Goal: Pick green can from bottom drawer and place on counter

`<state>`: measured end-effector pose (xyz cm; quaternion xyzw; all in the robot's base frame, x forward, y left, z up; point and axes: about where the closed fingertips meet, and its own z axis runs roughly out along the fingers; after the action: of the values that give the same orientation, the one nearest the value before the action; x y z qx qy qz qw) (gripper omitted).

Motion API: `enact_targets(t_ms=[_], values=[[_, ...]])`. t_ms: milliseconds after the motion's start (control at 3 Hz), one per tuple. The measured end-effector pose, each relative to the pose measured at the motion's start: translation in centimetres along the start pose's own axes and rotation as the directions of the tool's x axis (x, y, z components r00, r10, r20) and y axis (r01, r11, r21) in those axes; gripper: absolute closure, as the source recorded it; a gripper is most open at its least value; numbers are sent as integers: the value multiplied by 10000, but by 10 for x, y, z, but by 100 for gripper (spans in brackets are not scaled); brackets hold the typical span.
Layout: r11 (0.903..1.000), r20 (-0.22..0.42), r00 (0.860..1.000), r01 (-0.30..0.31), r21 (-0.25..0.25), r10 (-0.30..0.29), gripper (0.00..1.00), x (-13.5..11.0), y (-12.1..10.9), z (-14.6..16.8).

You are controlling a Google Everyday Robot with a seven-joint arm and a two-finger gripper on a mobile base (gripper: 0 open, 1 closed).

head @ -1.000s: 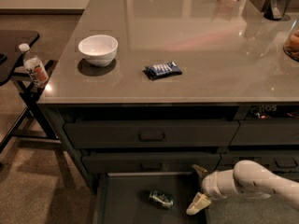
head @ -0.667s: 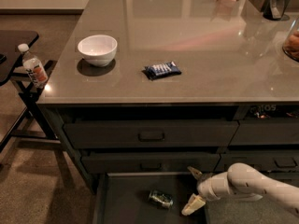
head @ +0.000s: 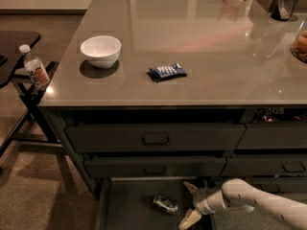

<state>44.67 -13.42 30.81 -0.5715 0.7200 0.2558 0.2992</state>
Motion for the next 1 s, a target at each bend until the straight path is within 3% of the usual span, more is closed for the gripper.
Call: enact_targets(t_ms=[333,1000], values=[[10000,-4,10000,-24,-30,24,0,0,1,1],[9981,317,9976,-617,-6,617,0,28,1,48]])
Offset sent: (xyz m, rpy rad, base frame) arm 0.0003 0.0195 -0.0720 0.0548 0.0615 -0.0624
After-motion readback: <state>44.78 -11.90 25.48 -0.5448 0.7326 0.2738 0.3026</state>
